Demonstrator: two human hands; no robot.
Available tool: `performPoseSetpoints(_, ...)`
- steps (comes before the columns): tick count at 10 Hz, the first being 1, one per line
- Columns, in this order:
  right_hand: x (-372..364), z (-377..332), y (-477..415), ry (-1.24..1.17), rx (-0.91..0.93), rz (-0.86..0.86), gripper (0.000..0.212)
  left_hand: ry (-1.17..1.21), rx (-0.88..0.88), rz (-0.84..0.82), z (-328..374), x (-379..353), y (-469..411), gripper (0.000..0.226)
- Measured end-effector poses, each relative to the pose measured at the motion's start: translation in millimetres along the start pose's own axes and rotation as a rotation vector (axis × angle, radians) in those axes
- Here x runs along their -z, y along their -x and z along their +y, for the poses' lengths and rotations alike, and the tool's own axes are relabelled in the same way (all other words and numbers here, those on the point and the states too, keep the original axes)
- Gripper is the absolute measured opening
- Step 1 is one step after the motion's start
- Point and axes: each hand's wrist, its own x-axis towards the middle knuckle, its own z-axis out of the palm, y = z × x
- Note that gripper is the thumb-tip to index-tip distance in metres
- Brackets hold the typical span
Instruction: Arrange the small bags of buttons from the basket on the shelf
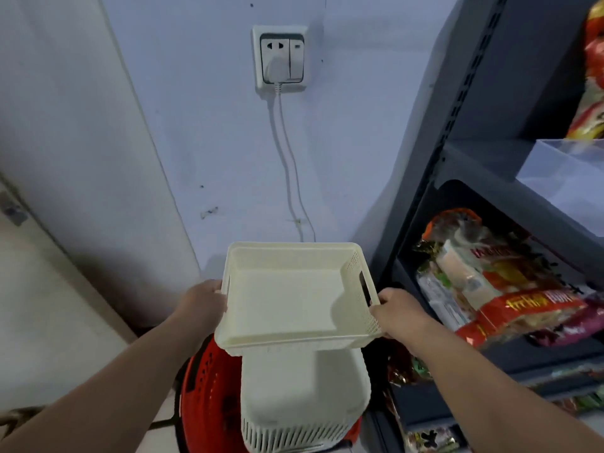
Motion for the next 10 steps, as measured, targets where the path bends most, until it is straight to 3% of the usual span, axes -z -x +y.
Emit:
performPoseSetpoints(3,-16,-15,-76,0.042,0.011,-0.092,0.014,-0.080,0.045,0.054,7,-16,-50,0.046)
performPoseSetpoints(4,-24,-9,-91,0.071,0.011,-0.151,0.014,-0.120,0.086,0.075,-2,-24,-52,0.031)
performPoseSetpoints(6,-35,7,-107,0.104,0.018,-0.238,0.021,-0.159,0.130,0.087,-20,-32,-54,0.032)
performPoseSetpoints(8,-35,7,-101,0.121,0.054,-0.252,0.011,-0.187,0.115,0.127,-22,-25,-44,0.034)
performPoseSetpoints(10,-29,-2,-68,0.427,0.140,-0.144,0.017,-0.343,0.004,0.123,-19,-8,-13,0.039)
